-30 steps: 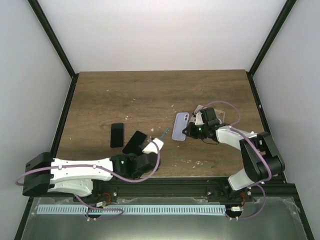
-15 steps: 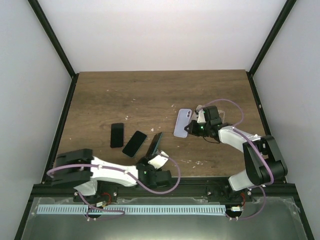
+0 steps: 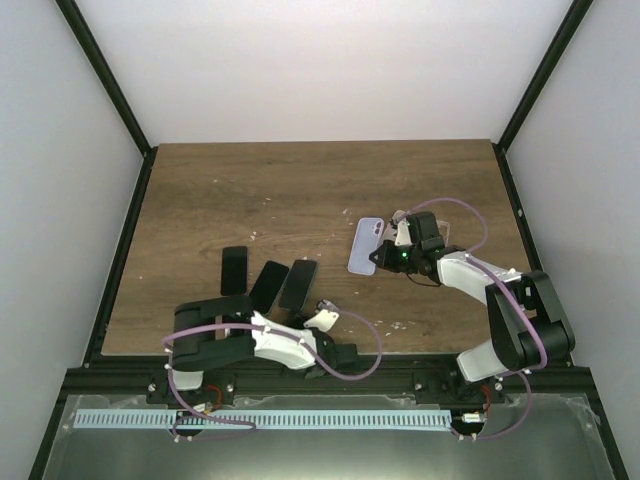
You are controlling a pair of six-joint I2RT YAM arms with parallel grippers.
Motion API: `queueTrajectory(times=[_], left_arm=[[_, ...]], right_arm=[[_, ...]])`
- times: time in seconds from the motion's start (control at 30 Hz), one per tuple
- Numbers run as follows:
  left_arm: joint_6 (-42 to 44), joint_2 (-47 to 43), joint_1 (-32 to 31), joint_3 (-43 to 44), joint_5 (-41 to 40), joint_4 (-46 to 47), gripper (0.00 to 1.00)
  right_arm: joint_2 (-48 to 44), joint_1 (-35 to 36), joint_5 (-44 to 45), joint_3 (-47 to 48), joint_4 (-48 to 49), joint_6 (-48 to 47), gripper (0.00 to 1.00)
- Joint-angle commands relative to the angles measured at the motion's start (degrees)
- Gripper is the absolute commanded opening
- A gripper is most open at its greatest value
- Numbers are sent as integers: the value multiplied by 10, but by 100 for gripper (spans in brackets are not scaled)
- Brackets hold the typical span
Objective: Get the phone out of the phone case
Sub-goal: Place the phone at the center of the board, then move the phone to the center of the board.
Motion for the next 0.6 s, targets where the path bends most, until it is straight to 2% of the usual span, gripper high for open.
queueTrajectory(times=[0.0, 0.1, 0.27, 0.43, 0.57], left_arm=[[-60, 11, 15, -7, 118, -8, 31], [-41, -20, 14, -7, 131, 8, 52], [8, -92, 15, 6, 177, 36, 64], [66, -151, 26, 21, 229, 88, 69], [110, -182, 79, -1, 319, 194, 62]], right_arm=[[2, -5, 0, 20, 5, -5, 1], [2, -5, 1, 21, 4, -5, 1], [-2, -8, 2, 23, 2, -3, 1], [-6, -23, 4, 25, 1, -3, 1], [-10, -52, -5, 25, 5, -4, 1]])
